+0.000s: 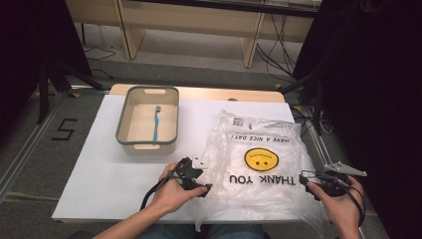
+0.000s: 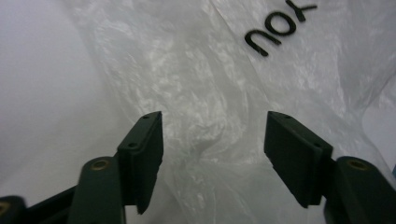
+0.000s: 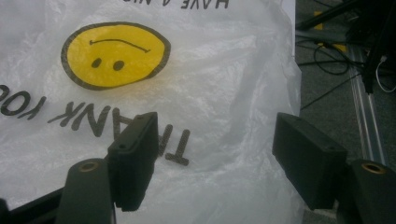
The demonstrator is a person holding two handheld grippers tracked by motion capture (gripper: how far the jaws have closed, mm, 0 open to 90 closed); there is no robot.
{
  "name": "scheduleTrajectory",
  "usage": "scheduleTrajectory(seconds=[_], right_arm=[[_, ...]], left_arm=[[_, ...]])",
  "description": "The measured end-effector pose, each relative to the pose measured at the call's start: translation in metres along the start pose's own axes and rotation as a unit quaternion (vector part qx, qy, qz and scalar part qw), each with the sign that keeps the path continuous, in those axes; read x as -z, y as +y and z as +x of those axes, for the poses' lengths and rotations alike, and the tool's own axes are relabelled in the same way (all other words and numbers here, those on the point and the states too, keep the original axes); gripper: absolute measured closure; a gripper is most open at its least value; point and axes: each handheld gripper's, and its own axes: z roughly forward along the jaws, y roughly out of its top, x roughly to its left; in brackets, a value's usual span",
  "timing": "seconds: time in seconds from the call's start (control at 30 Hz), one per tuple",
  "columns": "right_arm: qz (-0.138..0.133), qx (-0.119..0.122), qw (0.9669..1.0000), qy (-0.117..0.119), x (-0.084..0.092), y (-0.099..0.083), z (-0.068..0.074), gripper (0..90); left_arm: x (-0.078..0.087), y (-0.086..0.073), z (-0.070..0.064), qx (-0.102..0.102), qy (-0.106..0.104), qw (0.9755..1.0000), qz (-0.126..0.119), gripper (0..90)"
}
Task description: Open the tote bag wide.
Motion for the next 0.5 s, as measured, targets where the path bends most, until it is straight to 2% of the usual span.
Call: scheduleTrajectory(seconds=[0.1, 0.13, 0.17, 0.2, 0.33, 0.4, 0.5], right_arm=[[0.019, -0.011, 0.9998, -0.003, -0.002, -0.003, -0.003, 30.8], [0.028, -0.015, 0.9995, -0.004, -0.004, -0.005, -0.004, 31.0], [0.040, -0.017, 0.9991, -0.005, -0.005, -0.006, -0.004, 31.6], [0.053, -0.020, 0.9984, -0.004, -0.007, -0.008, -0.005, 32.8], [0.092, -0.030, 0.9953, -0.001, -0.013, -0.014, -0.006, 42.8], [0.109, -0.031, 0.9935, 0.004, -0.015, -0.016, -0.008, 51.2], [0.131, -0.033, 0.9908, 0.008, -0.017, -0.018, -0.010, 65.9]], left_arm=[[-0.008, -0.005, -0.002, -0.025, 0.010, 0.9989, 0.038, 28.7], [-0.011, -0.007, -0.002, -0.027, 0.012, 0.9984, 0.049, 28.7], [-0.011, -0.007, -0.001, -0.018, 0.008, 0.9987, 0.046, 28.4], [-0.011, -0.007, 0.001, -0.017, 0.009, 0.9987, 0.048, 28.5], [-0.009, -0.005, 0.003, -0.018, 0.012, 0.9983, 0.054, 38.3], [-0.007, -0.005, 0.002, -0.024, 0.011, 0.9982, 0.054, 49.9], [-0.007, -0.004, 0.000, -0.033, 0.010, 0.9981, 0.052, 62.4]])
